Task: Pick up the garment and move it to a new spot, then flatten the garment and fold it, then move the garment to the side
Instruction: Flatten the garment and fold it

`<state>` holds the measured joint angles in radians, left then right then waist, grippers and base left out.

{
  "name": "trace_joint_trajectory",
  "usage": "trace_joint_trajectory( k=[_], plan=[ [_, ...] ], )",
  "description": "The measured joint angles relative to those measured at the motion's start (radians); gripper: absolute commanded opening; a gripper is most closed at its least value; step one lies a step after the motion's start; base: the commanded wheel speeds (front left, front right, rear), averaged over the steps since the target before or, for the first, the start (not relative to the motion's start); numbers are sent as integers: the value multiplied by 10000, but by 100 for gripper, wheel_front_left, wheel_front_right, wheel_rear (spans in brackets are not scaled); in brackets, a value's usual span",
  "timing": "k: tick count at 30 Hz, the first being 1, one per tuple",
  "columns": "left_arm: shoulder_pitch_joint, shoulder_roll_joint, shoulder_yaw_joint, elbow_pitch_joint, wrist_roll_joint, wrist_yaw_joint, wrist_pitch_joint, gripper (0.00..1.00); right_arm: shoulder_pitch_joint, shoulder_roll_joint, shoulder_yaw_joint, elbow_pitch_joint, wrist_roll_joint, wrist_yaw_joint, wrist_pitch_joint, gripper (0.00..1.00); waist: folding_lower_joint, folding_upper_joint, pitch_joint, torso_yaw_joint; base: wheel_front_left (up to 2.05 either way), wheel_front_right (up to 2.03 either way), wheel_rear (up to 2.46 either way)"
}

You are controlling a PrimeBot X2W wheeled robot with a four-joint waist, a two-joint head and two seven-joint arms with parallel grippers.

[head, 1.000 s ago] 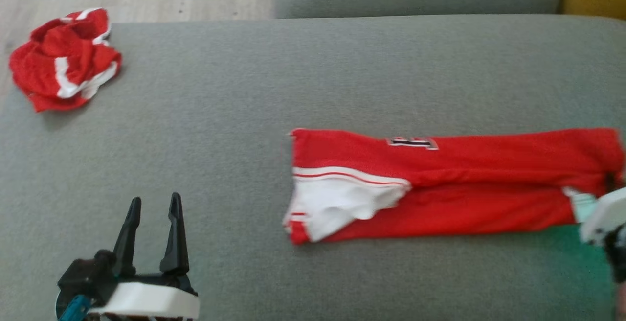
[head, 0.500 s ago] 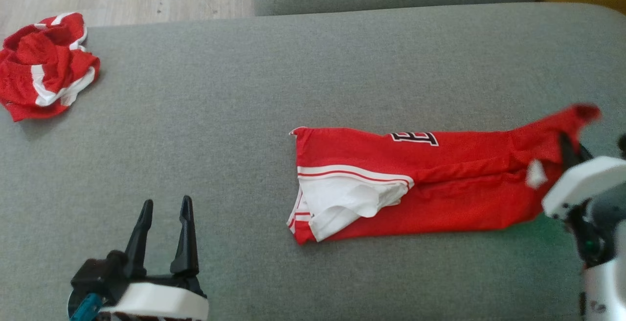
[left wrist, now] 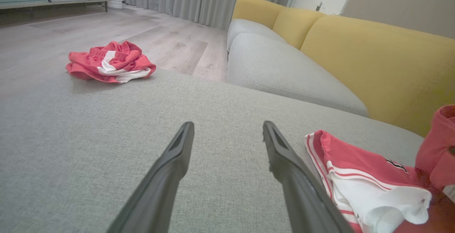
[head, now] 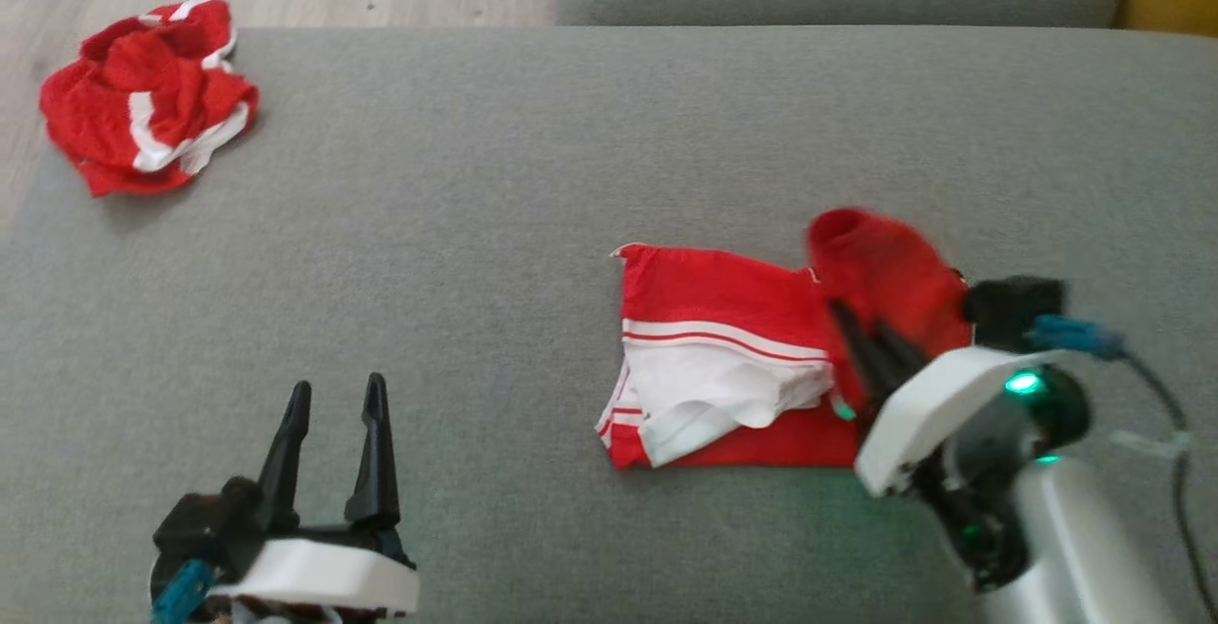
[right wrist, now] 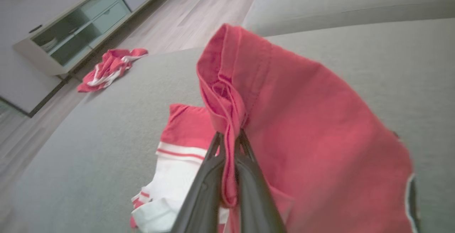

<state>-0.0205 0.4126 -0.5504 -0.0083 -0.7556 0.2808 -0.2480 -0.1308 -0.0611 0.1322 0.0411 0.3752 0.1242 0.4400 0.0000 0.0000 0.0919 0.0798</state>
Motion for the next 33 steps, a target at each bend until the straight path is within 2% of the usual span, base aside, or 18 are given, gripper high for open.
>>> trace_joint_trajectory(
  k=[8, 15, 16, 17, 18, 22, 26, 29, 33],
  plan=[
    [-323, -261, -17, 142, 61, -123, -10, 100, -534, 10, 1827, 1225, 899, 0, -631, 0, 1, 0, 202, 486, 0, 0, 0],
    [-377, -449, -21, 343, 92, -249, -12, 100, -1349, 4, 2807, 2405, 1521, 0, -1149, 0, 0, 0, 274, 758, 0, 0, 0],
    [-377, -456, -21, 360, 117, -259, -12, 100, -1406, 4, 2918, 2566, 1582, 0, -1152, 22, 1, 0, 275, 778, 0, 0, 0],
    [-377, -466, -19, 376, 148, -259, -12, 100, -1456, 2, 3016, 2690, 1678, 0, -1229, 95, 1, 0, 275, 795, 0, 0, 0],
    [-377, -474, -19, 387, 161, -259, -12, 100, -1484, 0, 3114, 2755, 1795, 0, -1360, 100, 0, 0, 275, 806, 0, 0, 0],
    [-377, -506, -17, 445, 163, -268, -12, 100, -1517, 0, 3430, 2872, 2249, 0, -1684, 100, 1, 0, 235, 792, 0, 0, 0],
    [-376, -525, -21, 535, 163, -347, -12, 100, -1722, 2, 3273, 2665, 2395, 0, -2123, 100, 0, 0, 51, 683, 0, 0, 0],
    [-376, -529, -48, 552, 180, -359, -12, 100, -1719, 2, 2617, 2466, 1983, 0, -2395, 100, 0, 0, -83, 573, 0, 0, 0],
    [-377, -564, -176, 614, 207, -443, -12, 100, -1639, 2, 1340, 2098, 692, 0, -2744, 100, 0, 0, -264, 424, 0, 0, 0]
  ],
)
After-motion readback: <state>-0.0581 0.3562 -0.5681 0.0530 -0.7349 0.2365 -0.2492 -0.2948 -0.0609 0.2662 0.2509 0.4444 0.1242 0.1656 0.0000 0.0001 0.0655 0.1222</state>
